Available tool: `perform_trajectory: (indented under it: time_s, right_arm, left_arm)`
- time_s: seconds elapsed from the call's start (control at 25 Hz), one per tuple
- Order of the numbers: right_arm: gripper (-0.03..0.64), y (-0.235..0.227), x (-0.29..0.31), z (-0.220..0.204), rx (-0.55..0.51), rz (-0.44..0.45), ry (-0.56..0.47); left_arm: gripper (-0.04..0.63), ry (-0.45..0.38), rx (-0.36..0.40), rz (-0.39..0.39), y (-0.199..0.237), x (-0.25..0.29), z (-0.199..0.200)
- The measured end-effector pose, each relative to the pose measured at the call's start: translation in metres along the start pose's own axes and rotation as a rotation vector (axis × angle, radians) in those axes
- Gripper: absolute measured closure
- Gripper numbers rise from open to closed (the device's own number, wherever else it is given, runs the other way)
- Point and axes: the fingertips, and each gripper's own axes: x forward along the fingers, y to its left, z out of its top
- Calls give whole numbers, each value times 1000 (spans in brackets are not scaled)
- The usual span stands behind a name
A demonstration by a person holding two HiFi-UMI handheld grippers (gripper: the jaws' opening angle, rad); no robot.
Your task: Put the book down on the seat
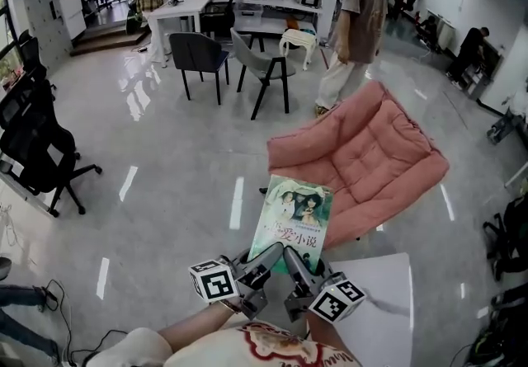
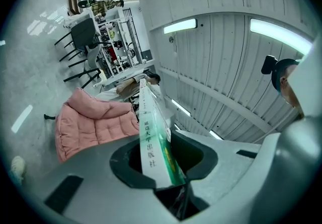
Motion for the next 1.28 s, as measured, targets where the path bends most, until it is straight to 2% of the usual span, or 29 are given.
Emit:
perform_trajectory:
  time_s: [0.4,0.64,0.88,1.28]
  right_arm:
    - [471,-87,96,61,-9,-51,-59]
    - [471,-147,157,131,-11,-78,-96]
    - [471,-171,172,125,-1,-101,-128]
    - [471,-191,179,121,28,-127,-120]
  left_arm:
    - [497,66,-3,-41,71,99,81]
    - [497,110,-3,-52,103,187,142]
    - [497,138,-6,-69,129,200,146]
    - [497,156,-36,-54,148,209,145]
